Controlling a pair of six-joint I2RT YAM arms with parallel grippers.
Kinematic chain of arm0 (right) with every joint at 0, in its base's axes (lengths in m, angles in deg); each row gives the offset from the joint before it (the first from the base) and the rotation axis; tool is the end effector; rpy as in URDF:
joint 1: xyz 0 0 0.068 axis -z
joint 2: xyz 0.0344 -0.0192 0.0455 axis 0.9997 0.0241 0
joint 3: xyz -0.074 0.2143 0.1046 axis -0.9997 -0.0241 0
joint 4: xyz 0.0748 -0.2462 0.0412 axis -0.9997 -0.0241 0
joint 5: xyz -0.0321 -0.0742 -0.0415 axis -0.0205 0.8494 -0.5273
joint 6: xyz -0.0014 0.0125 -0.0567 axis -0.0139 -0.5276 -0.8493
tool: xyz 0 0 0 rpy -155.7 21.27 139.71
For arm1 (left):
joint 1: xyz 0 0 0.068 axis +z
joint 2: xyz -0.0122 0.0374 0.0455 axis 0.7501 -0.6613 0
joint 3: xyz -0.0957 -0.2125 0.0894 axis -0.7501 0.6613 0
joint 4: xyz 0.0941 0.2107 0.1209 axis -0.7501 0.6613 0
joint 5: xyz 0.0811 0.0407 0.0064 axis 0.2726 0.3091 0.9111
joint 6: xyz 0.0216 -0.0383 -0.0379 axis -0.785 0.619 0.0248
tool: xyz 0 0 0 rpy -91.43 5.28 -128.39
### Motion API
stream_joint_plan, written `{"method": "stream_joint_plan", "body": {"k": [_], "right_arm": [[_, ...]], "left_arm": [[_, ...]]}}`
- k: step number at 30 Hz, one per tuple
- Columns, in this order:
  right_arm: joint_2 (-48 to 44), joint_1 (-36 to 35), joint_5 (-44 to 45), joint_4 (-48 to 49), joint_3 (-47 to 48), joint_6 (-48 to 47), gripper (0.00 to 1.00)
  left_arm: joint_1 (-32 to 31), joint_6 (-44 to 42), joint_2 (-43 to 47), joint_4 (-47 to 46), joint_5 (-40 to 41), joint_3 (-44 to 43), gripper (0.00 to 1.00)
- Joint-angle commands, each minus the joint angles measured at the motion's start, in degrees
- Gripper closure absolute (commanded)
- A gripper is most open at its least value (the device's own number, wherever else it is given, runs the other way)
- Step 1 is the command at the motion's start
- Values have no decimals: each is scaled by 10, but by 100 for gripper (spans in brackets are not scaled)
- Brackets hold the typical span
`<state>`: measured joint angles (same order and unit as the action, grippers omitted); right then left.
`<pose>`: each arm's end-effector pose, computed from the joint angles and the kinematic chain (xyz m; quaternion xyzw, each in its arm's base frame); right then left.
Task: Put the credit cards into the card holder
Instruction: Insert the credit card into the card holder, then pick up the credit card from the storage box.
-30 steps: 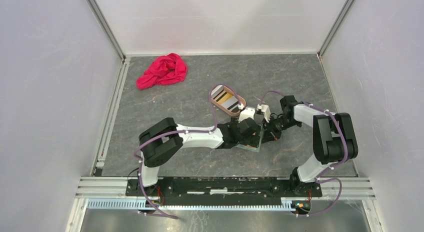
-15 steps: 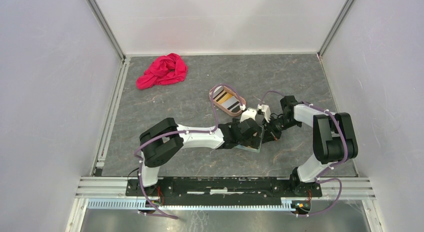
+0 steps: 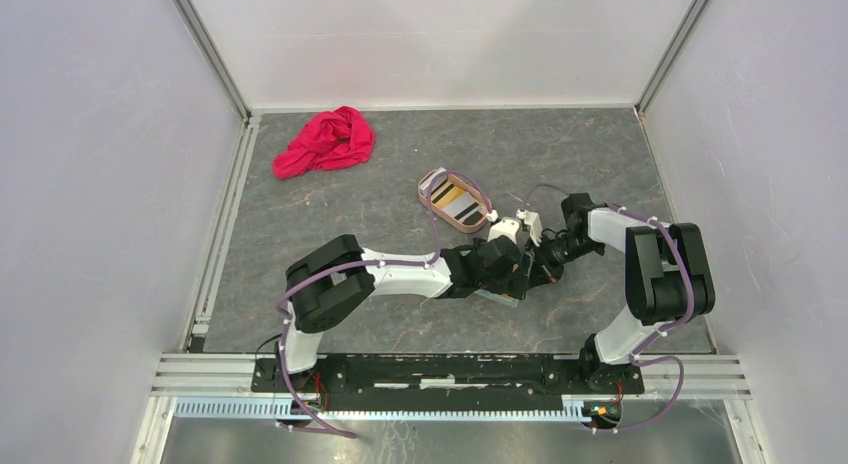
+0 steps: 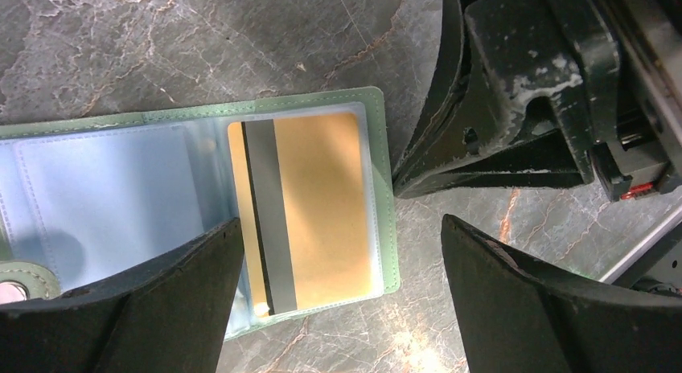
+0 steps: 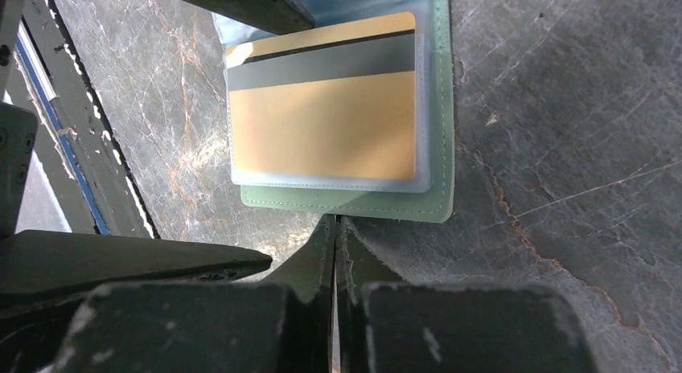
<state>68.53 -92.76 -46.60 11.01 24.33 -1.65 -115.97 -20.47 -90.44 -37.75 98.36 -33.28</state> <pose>0.2395 0.0469 0.1062 -0.3856 0.8392 0.3621 0.1260 0.1675 -0.3799 0.1366 0.1776 0.8983 -0.2586 0.3077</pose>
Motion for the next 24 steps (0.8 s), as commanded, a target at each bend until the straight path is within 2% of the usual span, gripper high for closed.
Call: {"method": "stream_joint_plan", "body": {"k": [1,10,15,17,21,24], "right_arm": [[5,-1,-26,1,11,-11,100],[-8,1,-18,17,11,2,100],[-27,25,6,25,16,5,100],[-46,37,25,42,12,10,95],[-90,79,42,64,-1,13,80],[-115,91,31,66,-4,6,75]], "left_arm": [[-7,0,-14,-57,-41,-25,5],[-6,13,-5,-93,-67,-11,5],[-1,23,12,-125,-76,17,4],[6,32,26,-161,-86,47,4],[24,45,56,-234,-111,90,3],[31,33,81,-252,-115,104,3]]}}
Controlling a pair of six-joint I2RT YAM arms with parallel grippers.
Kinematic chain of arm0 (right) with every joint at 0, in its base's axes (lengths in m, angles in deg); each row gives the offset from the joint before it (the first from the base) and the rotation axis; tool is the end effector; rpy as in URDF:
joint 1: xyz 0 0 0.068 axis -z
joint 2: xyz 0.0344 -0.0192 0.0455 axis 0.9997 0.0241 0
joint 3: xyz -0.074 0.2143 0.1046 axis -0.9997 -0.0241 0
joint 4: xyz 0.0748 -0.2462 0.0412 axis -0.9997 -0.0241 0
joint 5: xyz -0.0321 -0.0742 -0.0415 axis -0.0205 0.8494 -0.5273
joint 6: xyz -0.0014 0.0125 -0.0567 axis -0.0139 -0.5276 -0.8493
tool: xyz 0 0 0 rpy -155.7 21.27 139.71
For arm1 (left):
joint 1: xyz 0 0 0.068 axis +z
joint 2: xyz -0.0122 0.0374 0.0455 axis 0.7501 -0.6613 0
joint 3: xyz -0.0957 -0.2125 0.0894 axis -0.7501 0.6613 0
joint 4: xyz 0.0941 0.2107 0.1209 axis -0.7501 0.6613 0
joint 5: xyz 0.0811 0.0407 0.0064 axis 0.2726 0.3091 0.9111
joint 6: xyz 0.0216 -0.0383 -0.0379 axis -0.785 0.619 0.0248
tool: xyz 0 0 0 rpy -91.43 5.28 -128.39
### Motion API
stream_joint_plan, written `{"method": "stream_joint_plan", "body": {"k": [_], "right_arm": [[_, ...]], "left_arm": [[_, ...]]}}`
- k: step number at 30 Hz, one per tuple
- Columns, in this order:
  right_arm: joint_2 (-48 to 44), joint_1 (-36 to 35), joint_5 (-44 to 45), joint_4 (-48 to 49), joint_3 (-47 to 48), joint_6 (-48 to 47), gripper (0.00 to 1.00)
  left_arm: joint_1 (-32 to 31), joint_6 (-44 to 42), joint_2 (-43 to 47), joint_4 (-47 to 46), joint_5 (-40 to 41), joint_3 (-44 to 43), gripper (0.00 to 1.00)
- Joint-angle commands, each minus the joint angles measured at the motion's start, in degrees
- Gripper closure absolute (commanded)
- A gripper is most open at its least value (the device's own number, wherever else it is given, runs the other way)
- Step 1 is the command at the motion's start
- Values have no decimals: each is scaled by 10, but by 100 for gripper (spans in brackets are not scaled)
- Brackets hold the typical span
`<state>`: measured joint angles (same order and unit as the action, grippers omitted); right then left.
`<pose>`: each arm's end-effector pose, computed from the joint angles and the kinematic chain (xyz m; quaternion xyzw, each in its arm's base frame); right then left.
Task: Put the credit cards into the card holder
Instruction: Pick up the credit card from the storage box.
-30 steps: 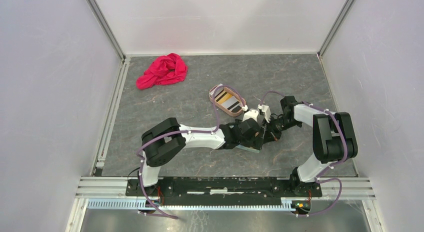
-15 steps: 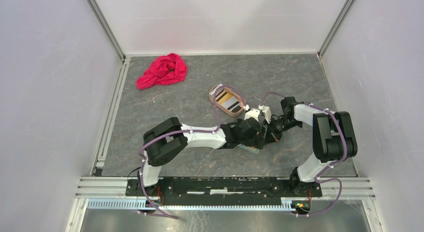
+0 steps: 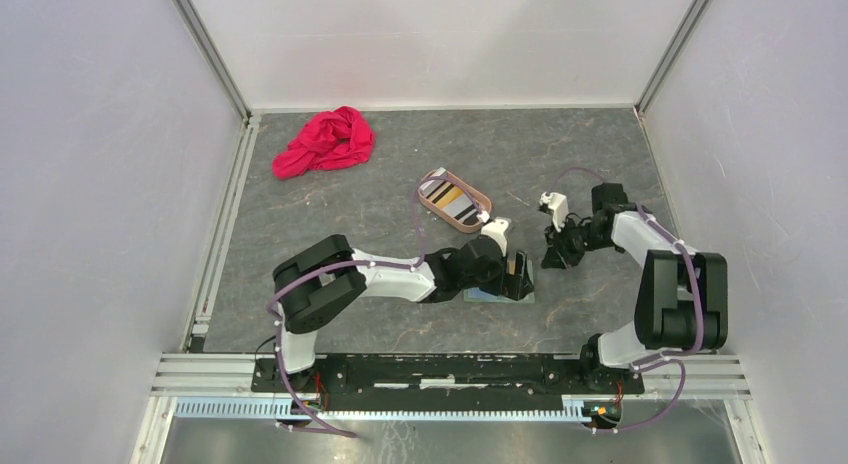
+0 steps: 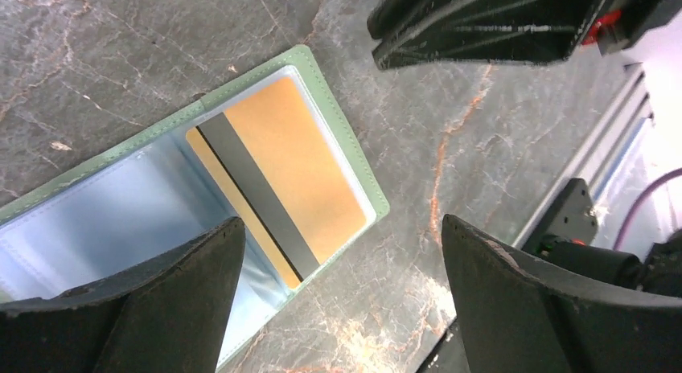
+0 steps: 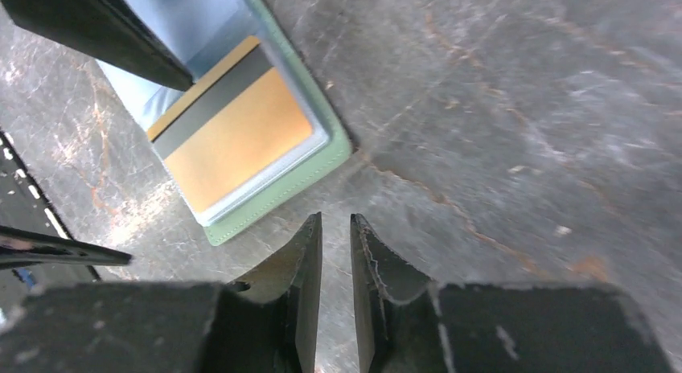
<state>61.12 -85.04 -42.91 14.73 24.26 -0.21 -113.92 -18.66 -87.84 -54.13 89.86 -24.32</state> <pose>0.2493 0.0120 0.1337 -0.3526 0.8634 0.2896 0.2153 0.1706 -0.3657 0.1320 0.1667 0.8657 -0.3640 0.3006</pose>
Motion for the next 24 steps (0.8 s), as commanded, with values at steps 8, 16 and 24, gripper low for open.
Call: {"method": "stream_joint_plan", "body": {"k": [8,16,24], "right_arm": [[-132,17,-134,29,6,-78,72],[-132,5,-279,66,47,-126,20],[-43,-85,-198,73,190,-117,24]], "left_arm": [[74,-112,200,-52,-12,73,1],[312,-177,219,-21,-211,35,0],[394,-212,209,-17,-132,-3,0]]}}
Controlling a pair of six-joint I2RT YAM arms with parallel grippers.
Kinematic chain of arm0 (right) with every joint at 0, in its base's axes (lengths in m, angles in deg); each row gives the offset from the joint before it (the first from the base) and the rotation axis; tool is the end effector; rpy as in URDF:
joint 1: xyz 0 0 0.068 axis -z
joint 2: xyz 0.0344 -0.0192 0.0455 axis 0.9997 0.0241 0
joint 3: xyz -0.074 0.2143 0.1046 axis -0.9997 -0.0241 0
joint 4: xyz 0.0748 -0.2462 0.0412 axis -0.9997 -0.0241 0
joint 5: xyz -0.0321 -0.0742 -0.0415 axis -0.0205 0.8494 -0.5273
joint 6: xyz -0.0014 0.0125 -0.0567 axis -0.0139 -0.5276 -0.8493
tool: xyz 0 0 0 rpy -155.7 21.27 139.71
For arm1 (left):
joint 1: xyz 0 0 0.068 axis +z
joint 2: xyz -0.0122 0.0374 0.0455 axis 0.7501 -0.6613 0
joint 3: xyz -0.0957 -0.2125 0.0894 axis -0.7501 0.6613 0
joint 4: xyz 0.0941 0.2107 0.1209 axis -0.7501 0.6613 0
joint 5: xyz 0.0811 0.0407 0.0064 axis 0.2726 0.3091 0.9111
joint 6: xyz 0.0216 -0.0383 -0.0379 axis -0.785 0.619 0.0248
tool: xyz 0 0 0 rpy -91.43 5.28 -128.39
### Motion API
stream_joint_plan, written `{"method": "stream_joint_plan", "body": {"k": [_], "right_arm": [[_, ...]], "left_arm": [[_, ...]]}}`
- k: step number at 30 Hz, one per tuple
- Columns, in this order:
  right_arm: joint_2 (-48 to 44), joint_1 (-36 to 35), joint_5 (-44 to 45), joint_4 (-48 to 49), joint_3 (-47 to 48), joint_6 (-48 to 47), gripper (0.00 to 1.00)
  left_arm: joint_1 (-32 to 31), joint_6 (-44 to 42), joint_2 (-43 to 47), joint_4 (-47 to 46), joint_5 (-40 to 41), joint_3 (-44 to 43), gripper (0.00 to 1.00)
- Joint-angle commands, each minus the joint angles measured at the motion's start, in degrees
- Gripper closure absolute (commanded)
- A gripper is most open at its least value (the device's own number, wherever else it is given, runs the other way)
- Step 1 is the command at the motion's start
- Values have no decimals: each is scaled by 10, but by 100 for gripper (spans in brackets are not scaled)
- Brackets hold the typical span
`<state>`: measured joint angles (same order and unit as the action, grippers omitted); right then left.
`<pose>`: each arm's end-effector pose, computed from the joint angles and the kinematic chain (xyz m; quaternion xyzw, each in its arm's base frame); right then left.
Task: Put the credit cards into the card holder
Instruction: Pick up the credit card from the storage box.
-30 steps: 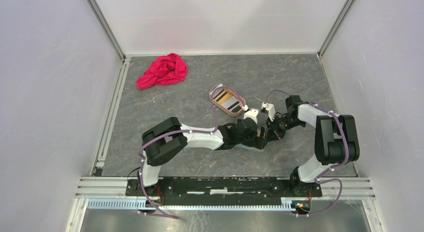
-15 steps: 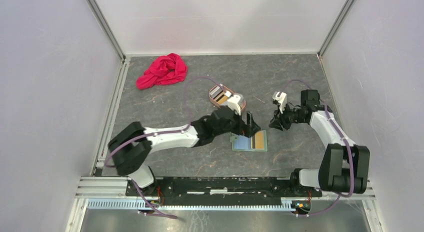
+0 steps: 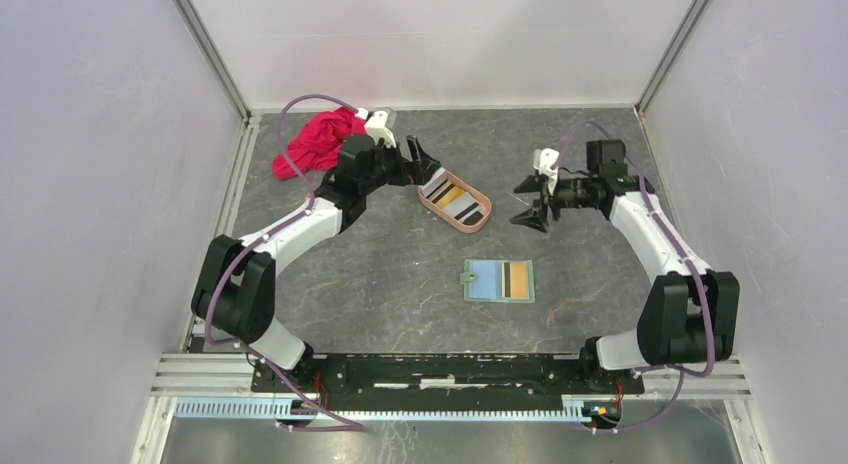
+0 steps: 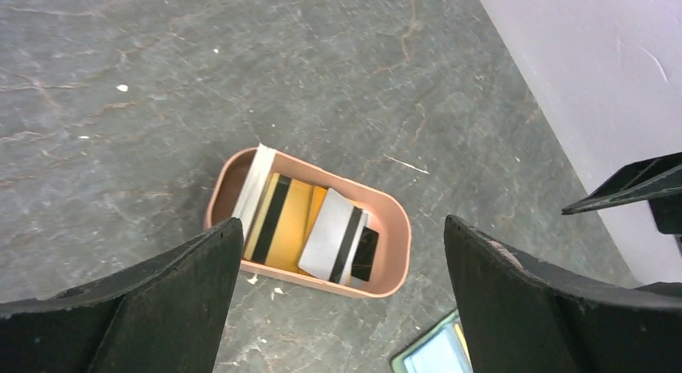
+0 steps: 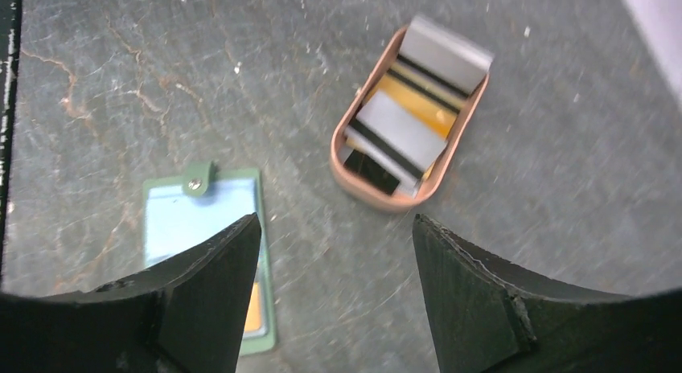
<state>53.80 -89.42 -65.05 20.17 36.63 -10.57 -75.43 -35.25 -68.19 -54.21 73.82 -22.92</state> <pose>0.2781 0.0412 0.2398 -0.5171 0.6446 0.3324 0.4545 0.3275 -0.1760 0.2517 0.0787 0.7895 -0.3432 0.5027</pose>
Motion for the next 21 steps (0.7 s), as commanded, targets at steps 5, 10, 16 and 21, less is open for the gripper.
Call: {"method": "stream_joint_plan", "body": {"k": [5,10,16,21], "right_arm": [[95,-93,77,4,162,-43,25],[179,-129,83,-66,270,-192,21],[248,-163,132,-50,353,-154,27],[225,-160,147,39,289,46,36]], "left_arm": [[17,-91,12,-58,44,-32,0],[53,-51,-62,-90,-61,-91,0],[58,-136,-90,-76,-79,-113,0],[8,-292,-92,-7,47,-106,0]]}}
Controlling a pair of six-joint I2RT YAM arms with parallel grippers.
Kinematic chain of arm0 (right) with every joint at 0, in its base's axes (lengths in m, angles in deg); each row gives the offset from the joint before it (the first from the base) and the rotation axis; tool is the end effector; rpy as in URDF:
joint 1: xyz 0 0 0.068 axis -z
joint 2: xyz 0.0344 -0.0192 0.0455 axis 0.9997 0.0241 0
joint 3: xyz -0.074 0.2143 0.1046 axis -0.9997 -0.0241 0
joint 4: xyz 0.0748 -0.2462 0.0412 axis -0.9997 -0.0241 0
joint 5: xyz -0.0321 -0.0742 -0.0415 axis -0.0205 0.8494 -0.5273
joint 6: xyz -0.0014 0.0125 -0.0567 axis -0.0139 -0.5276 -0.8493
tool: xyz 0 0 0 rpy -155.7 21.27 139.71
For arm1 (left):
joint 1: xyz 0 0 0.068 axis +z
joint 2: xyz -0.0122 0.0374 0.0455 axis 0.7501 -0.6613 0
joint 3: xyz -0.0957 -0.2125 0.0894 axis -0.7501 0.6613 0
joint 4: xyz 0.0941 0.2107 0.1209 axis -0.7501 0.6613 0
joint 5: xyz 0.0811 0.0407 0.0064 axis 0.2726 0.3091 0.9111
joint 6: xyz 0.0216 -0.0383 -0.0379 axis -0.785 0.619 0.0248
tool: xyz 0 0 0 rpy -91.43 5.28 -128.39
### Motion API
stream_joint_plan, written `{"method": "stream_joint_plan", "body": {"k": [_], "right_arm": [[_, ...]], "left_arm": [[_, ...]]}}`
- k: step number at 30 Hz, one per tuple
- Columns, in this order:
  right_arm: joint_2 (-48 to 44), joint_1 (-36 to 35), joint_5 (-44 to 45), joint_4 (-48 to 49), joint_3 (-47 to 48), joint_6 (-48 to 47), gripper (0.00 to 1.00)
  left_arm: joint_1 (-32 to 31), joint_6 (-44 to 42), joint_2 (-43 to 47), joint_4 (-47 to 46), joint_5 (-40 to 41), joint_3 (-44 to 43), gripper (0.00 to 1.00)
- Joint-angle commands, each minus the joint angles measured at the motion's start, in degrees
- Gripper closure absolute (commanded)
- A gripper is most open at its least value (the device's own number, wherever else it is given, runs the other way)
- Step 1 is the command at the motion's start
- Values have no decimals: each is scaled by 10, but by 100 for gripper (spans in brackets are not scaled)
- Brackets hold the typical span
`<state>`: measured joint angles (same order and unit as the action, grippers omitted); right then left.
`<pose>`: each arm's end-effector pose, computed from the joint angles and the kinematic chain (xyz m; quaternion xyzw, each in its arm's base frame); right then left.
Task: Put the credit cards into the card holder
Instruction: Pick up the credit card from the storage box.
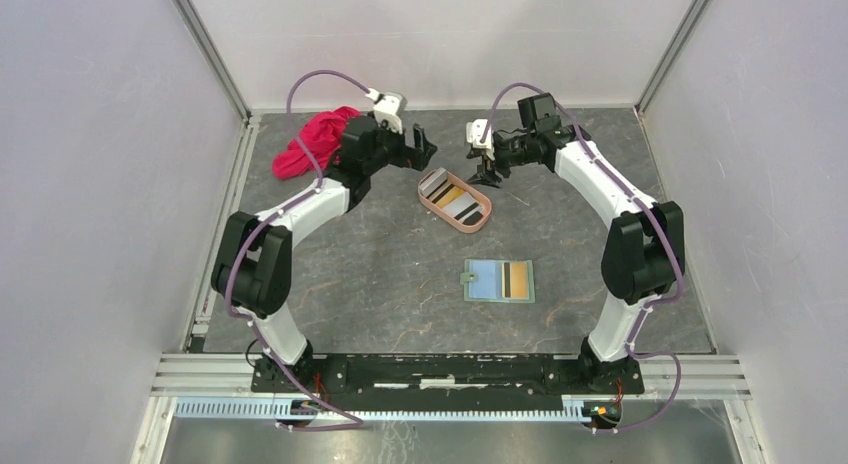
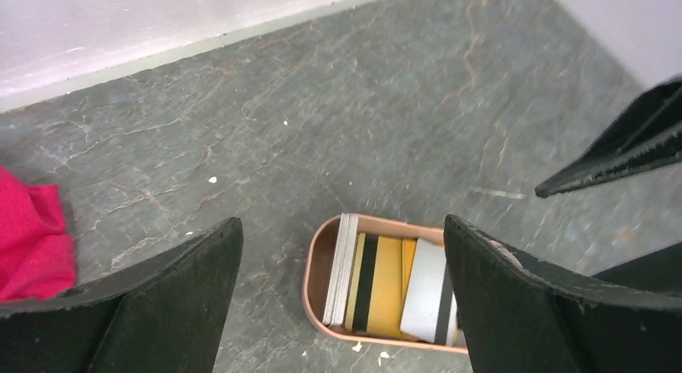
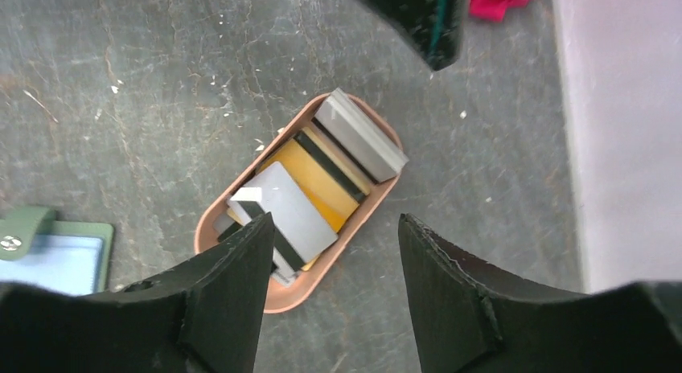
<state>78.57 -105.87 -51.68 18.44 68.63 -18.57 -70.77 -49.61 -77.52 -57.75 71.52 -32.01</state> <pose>0.3688 0.1480 0.2670 -0.6582 0.5577 0.2464 0.4417 0.3769 -0.1653 0.2539 0.1582 0.7591 -0.2744 0.5688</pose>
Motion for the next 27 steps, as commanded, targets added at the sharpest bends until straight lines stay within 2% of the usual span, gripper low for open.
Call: {"method": "stream_joint_plan", "body": {"k": [1,4,8,12,15,18,19,22,25,27], "right_arm": [[-32,9,3,59,-49,143,39],[-64,31,-30,35,-107,180,43],[-127,69,-41,-17,-202,147,48],[-207,103,-16,83,-313,165,47],[-212,117,12,92,-314,169,48],[-208,125,9,93,-315,169,48],[-208,126,14,99,-320,170,48],[-200,130,21,108,-324,174,48],[-193,133,21,107,-323,177,48],[-191,133,20,108,-323,178,48]], "left_arm": [[-48,-167,-1,31,77,-14,0],[-81,-231,-13,58,102,-27,0],[-112,-279,-36,100,178,-60,0],[-114,-263,-41,124,192,-81,0],[-102,-232,-36,130,156,-105,0],[-103,-236,-59,178,183,-160,0],[-106,-241,-67,181,213,-165,0],[-126,-258,-74,191,281,-139,3],[-132,-254,-32,124,291,-72,3],[-132,-254,-20,117,297,-64,5]]}}
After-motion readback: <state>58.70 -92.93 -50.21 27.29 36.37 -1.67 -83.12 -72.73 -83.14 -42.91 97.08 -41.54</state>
